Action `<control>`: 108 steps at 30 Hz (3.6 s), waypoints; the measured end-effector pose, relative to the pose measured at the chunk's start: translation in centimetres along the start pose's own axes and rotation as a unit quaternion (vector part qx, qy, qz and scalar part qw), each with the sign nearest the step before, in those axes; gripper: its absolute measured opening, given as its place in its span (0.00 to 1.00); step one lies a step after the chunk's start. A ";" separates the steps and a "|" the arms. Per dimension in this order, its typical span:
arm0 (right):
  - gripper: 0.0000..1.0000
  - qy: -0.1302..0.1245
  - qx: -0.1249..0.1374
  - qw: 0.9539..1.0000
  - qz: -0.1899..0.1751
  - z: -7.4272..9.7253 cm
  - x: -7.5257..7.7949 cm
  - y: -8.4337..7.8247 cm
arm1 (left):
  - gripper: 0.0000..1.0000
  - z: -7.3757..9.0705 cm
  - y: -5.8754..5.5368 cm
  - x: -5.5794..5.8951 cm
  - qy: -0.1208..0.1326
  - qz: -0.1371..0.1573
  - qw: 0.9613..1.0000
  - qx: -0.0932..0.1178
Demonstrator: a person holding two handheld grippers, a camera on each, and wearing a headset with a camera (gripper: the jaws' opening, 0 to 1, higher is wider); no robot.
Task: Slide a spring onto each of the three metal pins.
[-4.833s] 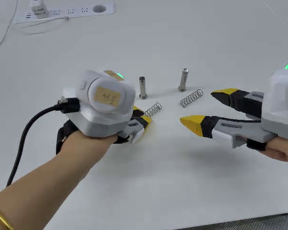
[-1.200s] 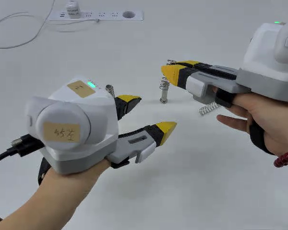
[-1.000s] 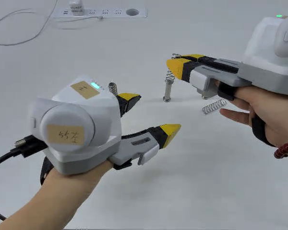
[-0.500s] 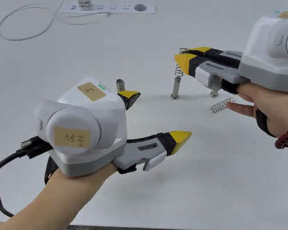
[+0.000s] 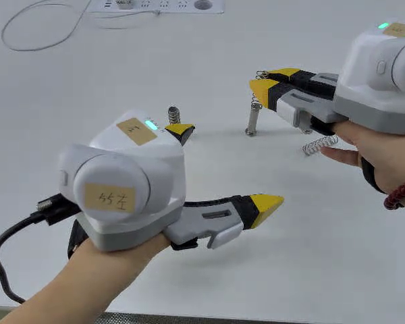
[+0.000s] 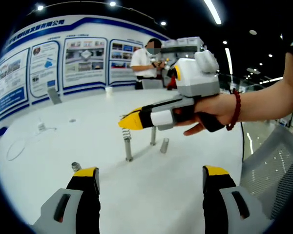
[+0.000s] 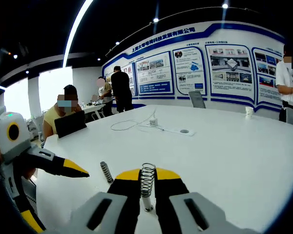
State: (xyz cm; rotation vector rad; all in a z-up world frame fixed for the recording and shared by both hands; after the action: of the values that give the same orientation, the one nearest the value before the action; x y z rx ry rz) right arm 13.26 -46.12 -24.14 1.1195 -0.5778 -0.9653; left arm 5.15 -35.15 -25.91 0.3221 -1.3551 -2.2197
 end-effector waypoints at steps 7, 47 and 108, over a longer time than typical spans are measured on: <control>0.11 -0.002 -0.001 1.000 0.009 0.0 -0.3 -0.4 | 0.91 0.0 -0.2 0.1 -0.001 0.005 1.000 -0.002; 0.11 -0.032 -0.043 0.997 0.059 -0.9 -1.0 -3.6 | 0.89 0.0 -0.7 0.7 -0.009 0.006 1.000 -0.012; 0.50 -0.032 -0.069 0.997 -0.009 5.8 0.6 -2.1 | 0.83 -1.1 0.8 0.7 -0.001 0.001 1.000 -0.003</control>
State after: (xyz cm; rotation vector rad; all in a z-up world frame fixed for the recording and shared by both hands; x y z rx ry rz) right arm 8.15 -49.74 -24.08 0.9749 -0.5464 -1.0439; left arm 5.31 -36.68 -25.68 0.3162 -1.3483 -2.2231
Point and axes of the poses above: the centre of the closed fingertips' face, and the gripper's own axes: z roughly backward along the fingers, x roughly to its right, y roughly out of its top, the point moved 5 cm from there along z, roughly backward along the fingers, and after that the axes turned 5 degrees about -x, right-handed, at the moved point
